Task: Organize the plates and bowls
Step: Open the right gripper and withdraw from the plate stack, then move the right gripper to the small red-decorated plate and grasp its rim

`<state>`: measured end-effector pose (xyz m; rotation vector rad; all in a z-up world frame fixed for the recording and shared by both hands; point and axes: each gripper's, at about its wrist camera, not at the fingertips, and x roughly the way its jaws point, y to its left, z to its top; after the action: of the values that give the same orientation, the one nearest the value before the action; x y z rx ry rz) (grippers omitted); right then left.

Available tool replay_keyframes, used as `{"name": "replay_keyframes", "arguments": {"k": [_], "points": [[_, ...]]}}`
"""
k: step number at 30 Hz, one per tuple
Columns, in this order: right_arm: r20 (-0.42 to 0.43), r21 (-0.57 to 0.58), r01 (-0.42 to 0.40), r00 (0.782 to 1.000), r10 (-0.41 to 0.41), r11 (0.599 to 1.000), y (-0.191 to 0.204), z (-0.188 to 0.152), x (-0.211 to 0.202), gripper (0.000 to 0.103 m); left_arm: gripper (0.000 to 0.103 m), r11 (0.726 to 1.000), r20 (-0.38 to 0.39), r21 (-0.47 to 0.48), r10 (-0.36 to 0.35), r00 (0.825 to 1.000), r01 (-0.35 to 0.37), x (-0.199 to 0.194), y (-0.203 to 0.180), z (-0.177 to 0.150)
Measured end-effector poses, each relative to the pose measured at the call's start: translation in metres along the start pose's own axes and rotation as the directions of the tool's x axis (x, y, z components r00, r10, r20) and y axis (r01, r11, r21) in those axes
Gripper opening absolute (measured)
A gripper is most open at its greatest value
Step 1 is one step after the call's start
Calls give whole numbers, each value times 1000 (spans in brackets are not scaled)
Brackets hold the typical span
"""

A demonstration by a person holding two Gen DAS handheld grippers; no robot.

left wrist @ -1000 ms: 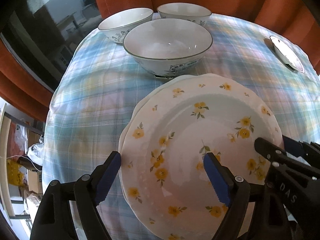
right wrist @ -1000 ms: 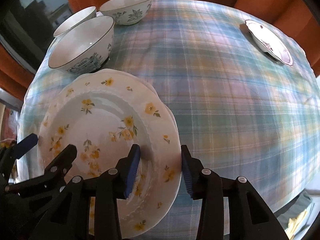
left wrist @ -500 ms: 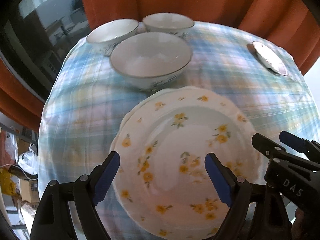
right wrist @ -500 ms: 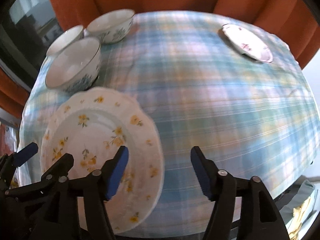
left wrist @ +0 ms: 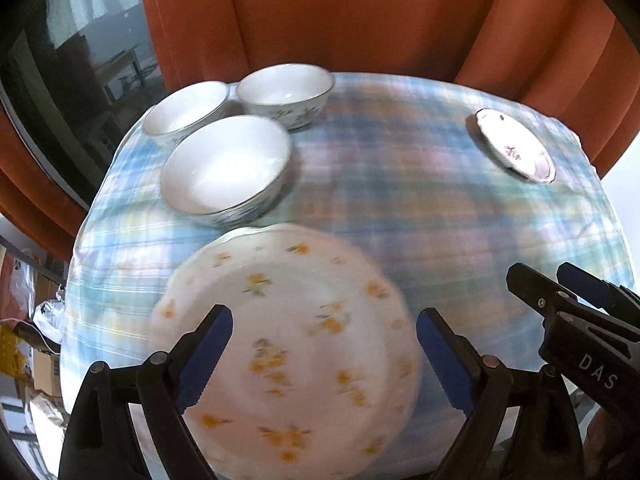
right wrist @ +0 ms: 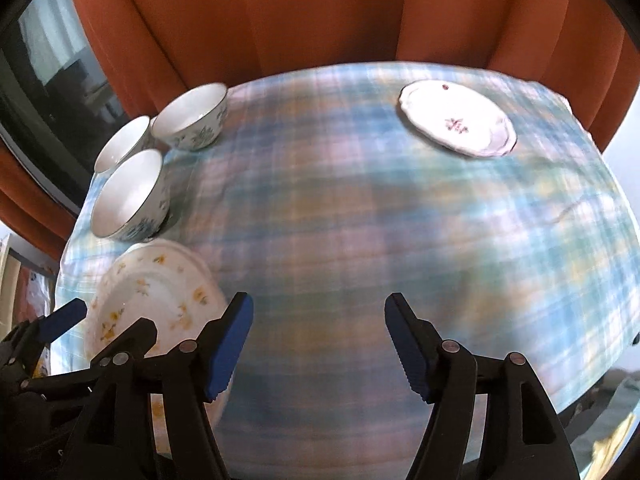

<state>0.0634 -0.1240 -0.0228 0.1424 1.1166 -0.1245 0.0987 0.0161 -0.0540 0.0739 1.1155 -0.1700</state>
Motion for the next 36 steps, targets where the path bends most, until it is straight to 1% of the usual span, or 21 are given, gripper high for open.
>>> {"name": "replay_keyframes", "arguments": {"k": [4, 9, 14, 21, 26, 30, 34, 36], "points": [[31, -35, 5, 1000, -4, 999, -31, 15, -10, 71, 95, 1000, 13, -26, -2, 1000, 2, -2, -32, 11], [48, -28, -45, 998, 46, 999, -80, 34, -16, 71, 94, 999, 31, -50, 5, 1000, -3, -1, -72, 24], [46, -23, -67, 997, 68, 997, -123, 52, -13, 71, 94, 997, 42, -79, 8, 999, -5, 7, -115, 39], [50, -39, -110, 992, 112, 993, -173, 77, -7, 71, 94, 996, 57, -82, 22, 998, -18, 16, -168, 70], [75, -44, -115, 990, 118, 992, -200, 97, -6, 72, 94, 998, 79, -63, 34, 996, -29, 19, -199, 94], [78, -13, -121, 989, 122, 993, -220, 117, 2, 72, 94, 998, 103, -58, 39, 994, -33, 27, -217, 115], [99, 0, -97, 990, 97, 995, -238, 142, 14, 72, 94, 998, 134, -47, 43, 990, -37, 47, -237, 139], [100, 12, -80, 992, 78, 997, -247, 153, 24, 72, 94, 997, 151, -42, 64, 986, -58, 60, -245, 149]]}}
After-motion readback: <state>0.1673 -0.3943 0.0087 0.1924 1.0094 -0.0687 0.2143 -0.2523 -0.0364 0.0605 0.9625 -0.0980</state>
